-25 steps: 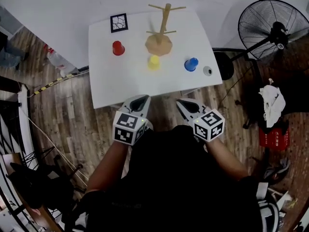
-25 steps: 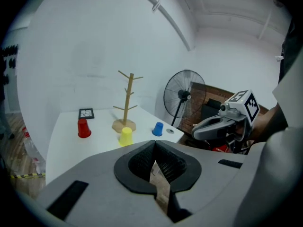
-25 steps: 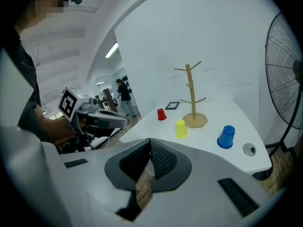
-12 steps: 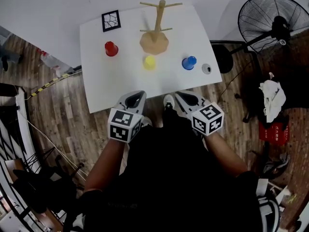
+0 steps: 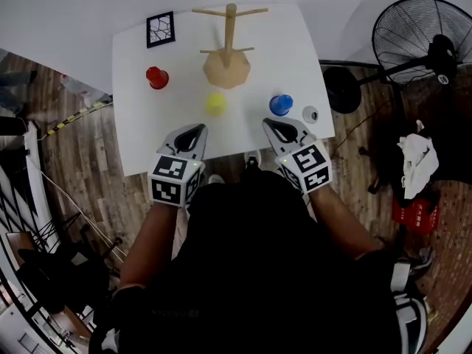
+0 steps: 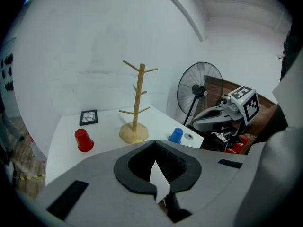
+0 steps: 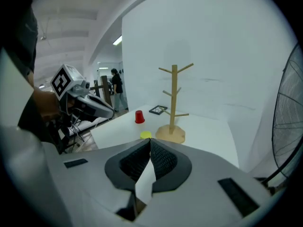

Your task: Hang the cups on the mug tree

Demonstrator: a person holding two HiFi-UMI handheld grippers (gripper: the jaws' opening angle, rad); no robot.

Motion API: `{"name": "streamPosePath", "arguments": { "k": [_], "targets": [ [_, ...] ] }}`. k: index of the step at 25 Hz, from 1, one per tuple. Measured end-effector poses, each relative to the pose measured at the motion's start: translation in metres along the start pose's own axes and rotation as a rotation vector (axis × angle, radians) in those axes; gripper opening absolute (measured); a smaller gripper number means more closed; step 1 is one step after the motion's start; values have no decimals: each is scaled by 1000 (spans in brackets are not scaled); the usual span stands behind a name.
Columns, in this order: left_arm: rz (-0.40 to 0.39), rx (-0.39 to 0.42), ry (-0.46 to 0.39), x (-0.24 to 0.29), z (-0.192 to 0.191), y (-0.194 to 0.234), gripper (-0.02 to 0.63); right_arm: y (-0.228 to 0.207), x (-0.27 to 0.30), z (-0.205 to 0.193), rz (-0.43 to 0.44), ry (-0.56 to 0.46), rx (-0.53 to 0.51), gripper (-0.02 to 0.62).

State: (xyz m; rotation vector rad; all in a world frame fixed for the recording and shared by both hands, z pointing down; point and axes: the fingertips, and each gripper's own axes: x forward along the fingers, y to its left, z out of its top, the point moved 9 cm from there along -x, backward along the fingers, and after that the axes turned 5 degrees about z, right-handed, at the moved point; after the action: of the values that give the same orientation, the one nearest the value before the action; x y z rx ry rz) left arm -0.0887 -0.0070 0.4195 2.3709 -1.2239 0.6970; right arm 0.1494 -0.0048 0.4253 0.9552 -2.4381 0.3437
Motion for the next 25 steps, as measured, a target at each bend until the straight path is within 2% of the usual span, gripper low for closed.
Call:
{"name": "streamPosePath", "arguments": {
  "k": [10,14,17,20,25],
  "targets": [
    [107,-6,40,59,27,-15,15,-85,21,-28,-28,220,-195,14],
    [157,-19,32,72,35,-11,15,-104,35,-38,-7,284,-217,105],
    [159,-21,42,77,35,-5,15,-113,44,-44,-12,339,-227,163],
    [139,-13,68,79,32,0,15,-119,52,-50,-12,391,-191,201],
    [62,42,85,76,40,7,15,-123,59,-65,-32,471,-41,236]
  ]
}}
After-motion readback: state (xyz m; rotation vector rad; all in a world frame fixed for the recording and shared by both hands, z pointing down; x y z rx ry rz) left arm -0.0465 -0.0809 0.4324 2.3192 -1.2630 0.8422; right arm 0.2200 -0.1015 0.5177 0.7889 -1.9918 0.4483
